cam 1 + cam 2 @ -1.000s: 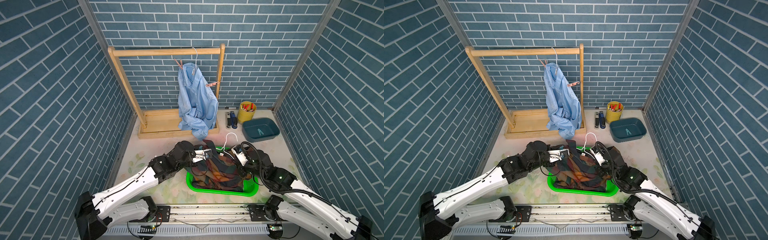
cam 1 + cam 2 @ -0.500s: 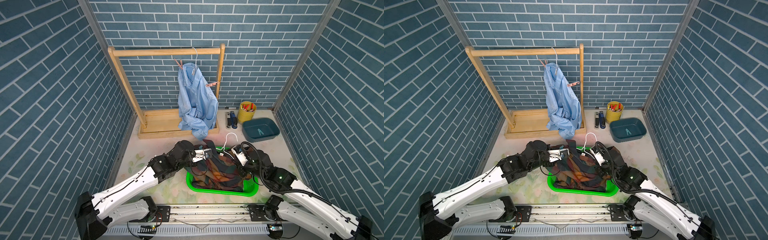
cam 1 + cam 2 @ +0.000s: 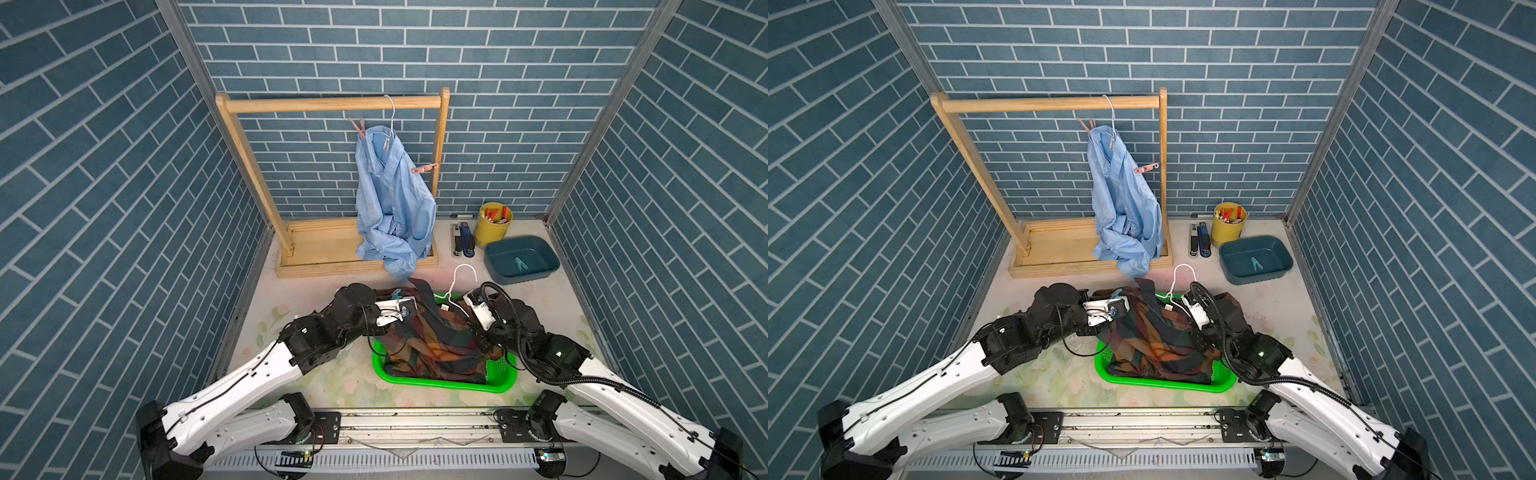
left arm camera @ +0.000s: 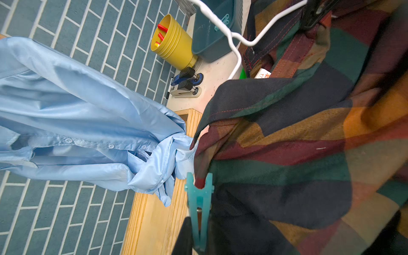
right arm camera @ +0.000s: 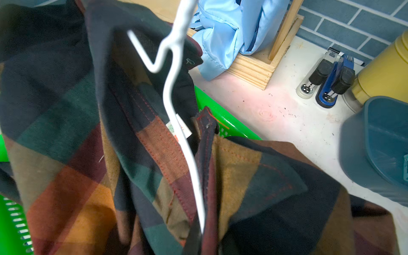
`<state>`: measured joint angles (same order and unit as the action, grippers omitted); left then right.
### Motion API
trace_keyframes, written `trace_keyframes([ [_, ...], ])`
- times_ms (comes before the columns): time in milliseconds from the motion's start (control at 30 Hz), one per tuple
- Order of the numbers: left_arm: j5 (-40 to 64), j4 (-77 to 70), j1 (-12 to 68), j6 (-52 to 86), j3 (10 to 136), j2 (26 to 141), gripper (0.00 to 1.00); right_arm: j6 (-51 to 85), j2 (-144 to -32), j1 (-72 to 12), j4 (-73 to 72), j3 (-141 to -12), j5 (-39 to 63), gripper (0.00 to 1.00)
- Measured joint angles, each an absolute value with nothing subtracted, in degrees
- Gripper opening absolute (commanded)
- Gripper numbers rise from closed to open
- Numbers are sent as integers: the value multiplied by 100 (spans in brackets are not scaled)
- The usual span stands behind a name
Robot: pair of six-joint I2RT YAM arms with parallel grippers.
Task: Remove the clothespins securing long-sleeve shirts to the hanger
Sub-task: Remove the clamp from the hanger, then place the hanger in the bin.
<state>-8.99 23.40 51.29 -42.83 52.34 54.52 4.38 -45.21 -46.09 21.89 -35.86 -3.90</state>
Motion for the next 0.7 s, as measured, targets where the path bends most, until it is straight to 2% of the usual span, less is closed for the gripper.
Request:
trace_keyframes([
  [200, -919, 2381, 5129, -4176, 5260, 5168, 2, 838, -4497, -4609, 2075, -3465, -587, 2],
  [333, -921, 2383, 5129, -4141, 5260, 5133, 2, 1122, -4394, -4609, 2075, -3363, -635, 18],
  [467, -917, 2379, 5129, -4108, 5260, 5137, 2, 1411, -4368, -4609, 2078, -3363, -657, 42],
  [600, -888, 2375, 5129, -4060, 5260, 5148, 2, 1522, -4237, -4609, 2091, -3369, -711, 61],
  [700, -823, 2377, 5129, -4001, 5273, 5151, 2, 1522, -4060, -4609, 2119, -3378, -808, 70],
])
